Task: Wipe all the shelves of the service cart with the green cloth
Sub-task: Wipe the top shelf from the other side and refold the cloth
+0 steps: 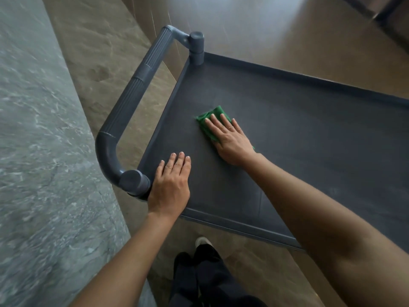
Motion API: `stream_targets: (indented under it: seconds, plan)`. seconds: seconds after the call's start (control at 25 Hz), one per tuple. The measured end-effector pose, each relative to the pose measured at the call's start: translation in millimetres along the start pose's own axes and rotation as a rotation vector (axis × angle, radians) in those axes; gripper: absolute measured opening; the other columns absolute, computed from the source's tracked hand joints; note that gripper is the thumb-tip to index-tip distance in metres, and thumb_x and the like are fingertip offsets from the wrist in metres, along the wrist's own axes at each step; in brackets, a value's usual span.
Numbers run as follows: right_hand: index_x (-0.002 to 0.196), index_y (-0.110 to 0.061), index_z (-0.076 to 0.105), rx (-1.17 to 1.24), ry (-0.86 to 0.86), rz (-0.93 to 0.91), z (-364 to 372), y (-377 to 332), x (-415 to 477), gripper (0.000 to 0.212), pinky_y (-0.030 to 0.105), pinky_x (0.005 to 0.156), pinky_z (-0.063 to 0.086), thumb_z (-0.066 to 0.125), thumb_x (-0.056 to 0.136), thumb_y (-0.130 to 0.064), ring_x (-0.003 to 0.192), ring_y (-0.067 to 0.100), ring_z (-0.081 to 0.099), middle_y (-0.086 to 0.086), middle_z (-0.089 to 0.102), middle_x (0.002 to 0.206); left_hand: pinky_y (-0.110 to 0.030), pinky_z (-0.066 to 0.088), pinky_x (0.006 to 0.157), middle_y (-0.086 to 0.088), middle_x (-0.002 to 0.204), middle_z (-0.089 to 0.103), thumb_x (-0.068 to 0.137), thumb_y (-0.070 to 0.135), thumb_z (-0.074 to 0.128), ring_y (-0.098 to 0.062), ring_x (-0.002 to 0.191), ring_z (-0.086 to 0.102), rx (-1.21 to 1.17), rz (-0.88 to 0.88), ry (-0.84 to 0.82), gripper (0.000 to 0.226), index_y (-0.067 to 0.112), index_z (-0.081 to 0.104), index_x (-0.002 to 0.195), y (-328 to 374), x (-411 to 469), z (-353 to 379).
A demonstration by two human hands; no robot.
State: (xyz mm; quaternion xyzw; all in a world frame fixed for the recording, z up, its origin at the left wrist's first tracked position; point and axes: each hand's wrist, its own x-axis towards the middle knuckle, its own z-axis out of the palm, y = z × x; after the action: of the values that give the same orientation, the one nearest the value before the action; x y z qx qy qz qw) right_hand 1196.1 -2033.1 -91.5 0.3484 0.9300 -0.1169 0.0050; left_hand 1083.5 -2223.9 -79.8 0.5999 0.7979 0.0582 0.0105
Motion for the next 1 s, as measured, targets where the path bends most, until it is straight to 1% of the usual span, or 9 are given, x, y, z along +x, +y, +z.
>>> stream_targets:
  seconds: [0.12, 0.2, 0.36, 0.44, 0.56, 0.68, 0.8, 0.92, 1.0]
  plan:
    - [0.151, -0.030, 0.010, -0.003, -0.060, -0.230, -1, -15, -46, 0.058, 0.031, 0.117, -0.009, 0.036, 0.099, -0.030, 0.145, 0.013, -0.003, -0.009, 0.007, 0.158, -0.050, 0.034, 0.109, -0.017, 0.140, 0.049, 0.088, 0.000, 0.048, -0.033, 0.133, 0.044, -0.028, -0.007, -0.014, 0.048, 0.002, 0.050, 0.136, -1, 0, 0]
    - [0.150, -0.030, 0.012, 0.012, -0.116, -0.366, 1, -24, -78, 0.060, 0.030, 0.117, -0.011, 0.039, 0.097, -0.026, 0.144, 0.012, -0.007, -0.012, 0.004, 0.155, -0.049, 0.033, 0.109, -0.017, 0.141, 0.049, 0.088, 0.001, 0.049, -0.032, 0.133, 0.044, -0.046, -0.022, -0.013, 0.048, 0.003, 0.050, 0.136, -2, 1, 2]
    - [0.149, -0.033, 0.016, 0.087, -0.195, -0.517, -1, -26, -128, 0.060, 0.032, 0.119, -0.007, 0.043, 0.096, -0.023, 0.146, 0.010, -0.003, -0.014, 0.012, 0.155, -0.050, 0.032, 0.110, -0.015, 0.142, 0.048, 0.091, 0.005, 0.051, -0.030, 0.134, 0.043, -0.070, -0.027, -0.006, 0.047, 0.005, 0.049, 0.137, -3, 0, 2]
    - [0.148, -0.035, 0.016, 0.105, -0.222, -0.575, -1, -23, -140, 0.062, 0.032, 0.119, -0.006, 0.047, 0.096, -0.021, 0.146, 0.008, -0.002, -0.013, 0.015, 0.155, -0.052, 0.029, 0.111, -0.012, 0.143, 0.048, 0.095, 0.014, 0.051, -0.027, 0.135, 0.042, -0.073, -0.039, -0.008, 0.044, 0.007, 0.049, 0.138, -4, -1, 1]
    - [0.148, -0.032, 0.021, 0.112, -0.252, -0.618, -2, -16, -137, 0.062, 0.034, 0.120, -0.003, 0.047, 0.094, -0.017, 0.146, 0.008, 0.000, -0.012, 0.016, 0.155, -0.053, 0.022, 0.113, -0.008, 0.148, 0.041, 0.100, 0.032, 0.042, -0.024, 0.140, 0.034, -0.084, -0.035, -0.026, 0.047, 0.011, 0.044, 0.142, -5, -3, 2]
    - [0.147, -0.029, 0.028, 0.139, -0.256, -0.610, -5, -5, -121, 0.062, 0.034, 0.119, -0.004, 0.047, 0.091, -0.010, 0.146, 0.007, 0.003, -0.013, 0.018, 0.154, -0.054, 0.019, 0.115, -0.008, 0.152, 0.036, 0.100, 0.039, 0.039, -0.024, 0.143, 0.029, -0.079, -0.020, -0.039, 0.053, 0.012, 0.039, 0.145, -6, -2, 3]
    - [0.145, -0.025, 0.033, 0.127, -0.183, -0.541, -7, 9, -98, 0.063, 0.033, 0.118, -0.005, 0.047, 0.087, -0.007, 0.145, 0.010, 0.007, -0.011, 0.021, 0.152, -0.055, 0.020, 0.114, -0.008, 0.151, 0.036, 0.099, 0.041, 0.041, -0.024, 0.142, 0.030, -0.075, -0.031, -0.031, 0.054, 0.012, 0.039, 0.145, -5, -2, 3]
    - [0.145, -0.020, 0.034, 0.077, -0.097, -0.376, -14, 32, -60, 0.071, 0.034, 0.118, -0.003, 0.049, 0.079, 0.004, 0.145, 0.017, 0.011, -0.003, 0.022, 0.153, -0.057, 0.026, 0.112, -0.009, 0.148, 0.041, 0.097, 0.039, 0.047, -0.026, 0.139, 0.035, -0.068, -0.035, -0.009, 0.053, 0.011, 0.044, 0.142, -4, -3, 5]
    - [0.146, -0.019, 0.032, 0.066, -0.049, -0.219, -21, 46, -31, 0.074, 0.033, 0.117, -0.003, 0.046, 0.078, 0.006, 0.146, 0.019, 0.011, 0.001, 0.021, 0.155, -0.058, 0.029, 0.110, -0.009, 0.147, 0.043, 0.096, 0.038, 0.049, -0.026, 0.138, 0.038, -0.056, -0.033, 0.003, 0.053, 0.010, 0.046, 0.141, -4, -3, 6]
